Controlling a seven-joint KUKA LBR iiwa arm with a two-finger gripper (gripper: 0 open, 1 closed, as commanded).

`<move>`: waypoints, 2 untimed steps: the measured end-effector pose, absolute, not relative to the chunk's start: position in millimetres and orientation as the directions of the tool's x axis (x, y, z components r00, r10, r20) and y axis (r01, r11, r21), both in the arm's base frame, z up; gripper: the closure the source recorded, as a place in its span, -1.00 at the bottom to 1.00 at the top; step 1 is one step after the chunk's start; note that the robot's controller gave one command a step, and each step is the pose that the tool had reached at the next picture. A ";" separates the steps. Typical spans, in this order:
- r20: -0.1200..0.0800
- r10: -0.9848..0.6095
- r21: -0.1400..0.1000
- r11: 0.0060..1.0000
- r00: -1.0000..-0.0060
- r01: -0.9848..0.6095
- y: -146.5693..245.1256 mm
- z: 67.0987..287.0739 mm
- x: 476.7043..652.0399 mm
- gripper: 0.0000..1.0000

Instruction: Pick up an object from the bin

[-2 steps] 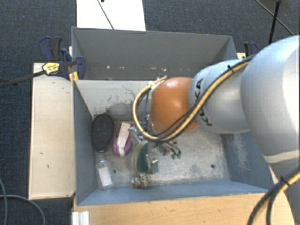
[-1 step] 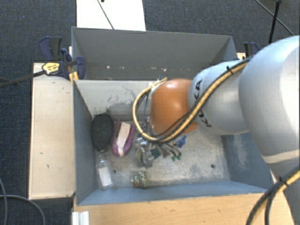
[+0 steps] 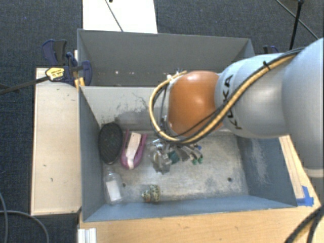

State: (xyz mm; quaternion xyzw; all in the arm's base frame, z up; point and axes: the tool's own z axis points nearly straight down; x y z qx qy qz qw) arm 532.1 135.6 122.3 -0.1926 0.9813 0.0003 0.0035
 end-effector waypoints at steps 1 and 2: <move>-0.011 -0.400 -0.001 0.917 -0.917 -0.400 151.1 224.9 518.4 1.00; 0.006 -0.400 0.001 0.917 -0.917 -0.400 123.5 165.9 481.1 1.00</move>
Offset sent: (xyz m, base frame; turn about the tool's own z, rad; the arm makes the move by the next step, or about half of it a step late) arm -0.0155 0.0144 0.0971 -0.0302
